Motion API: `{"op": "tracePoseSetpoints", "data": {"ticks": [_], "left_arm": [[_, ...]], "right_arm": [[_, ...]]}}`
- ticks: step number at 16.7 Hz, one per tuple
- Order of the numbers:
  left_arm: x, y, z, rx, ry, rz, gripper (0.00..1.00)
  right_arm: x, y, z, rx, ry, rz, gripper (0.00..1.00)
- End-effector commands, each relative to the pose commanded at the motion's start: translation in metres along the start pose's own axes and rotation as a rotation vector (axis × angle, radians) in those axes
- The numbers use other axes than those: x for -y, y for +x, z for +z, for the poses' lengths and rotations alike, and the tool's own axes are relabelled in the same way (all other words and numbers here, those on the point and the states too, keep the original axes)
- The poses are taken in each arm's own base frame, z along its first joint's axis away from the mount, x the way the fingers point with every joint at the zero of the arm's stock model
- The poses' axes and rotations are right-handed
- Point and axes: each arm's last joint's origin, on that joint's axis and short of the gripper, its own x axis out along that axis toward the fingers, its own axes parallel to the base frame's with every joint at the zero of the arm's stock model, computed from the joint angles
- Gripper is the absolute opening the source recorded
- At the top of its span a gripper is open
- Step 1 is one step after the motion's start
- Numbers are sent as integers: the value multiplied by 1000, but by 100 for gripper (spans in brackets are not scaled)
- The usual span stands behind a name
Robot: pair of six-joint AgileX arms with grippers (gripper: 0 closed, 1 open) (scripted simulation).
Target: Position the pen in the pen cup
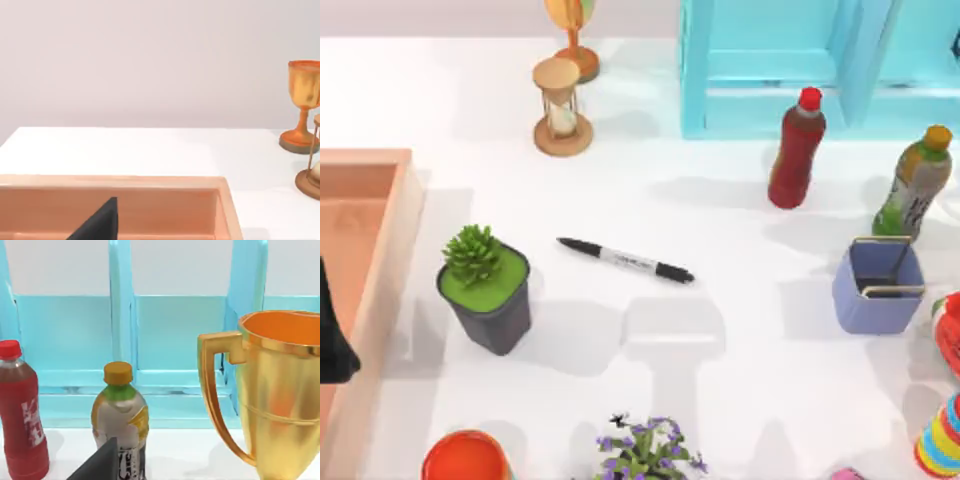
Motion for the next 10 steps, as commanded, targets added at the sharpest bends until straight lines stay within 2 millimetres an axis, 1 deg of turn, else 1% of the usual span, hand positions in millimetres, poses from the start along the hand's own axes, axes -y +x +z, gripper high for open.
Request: {"op": "tracePoseSetpoints", "data": {"ticks": [3, 5, 7, 10], "left_arm": [[0, 0, 0, 0, 0, 0, 100], [0, 0, 0, 0, 0, 0, 100], [0, 0, 0, 0, 0, 0, 100], [0, 0, 0, 0, 0, 0, 100]], "right_arm": [[0, 0, 2, 2, 1, 1, 100], [-1, -2, 15, 12, 7, 4, 100], [-2, -3, 37, 24, 15, 9, 100], [-4, -4, 83, 30, 22, 22, 100]]}}
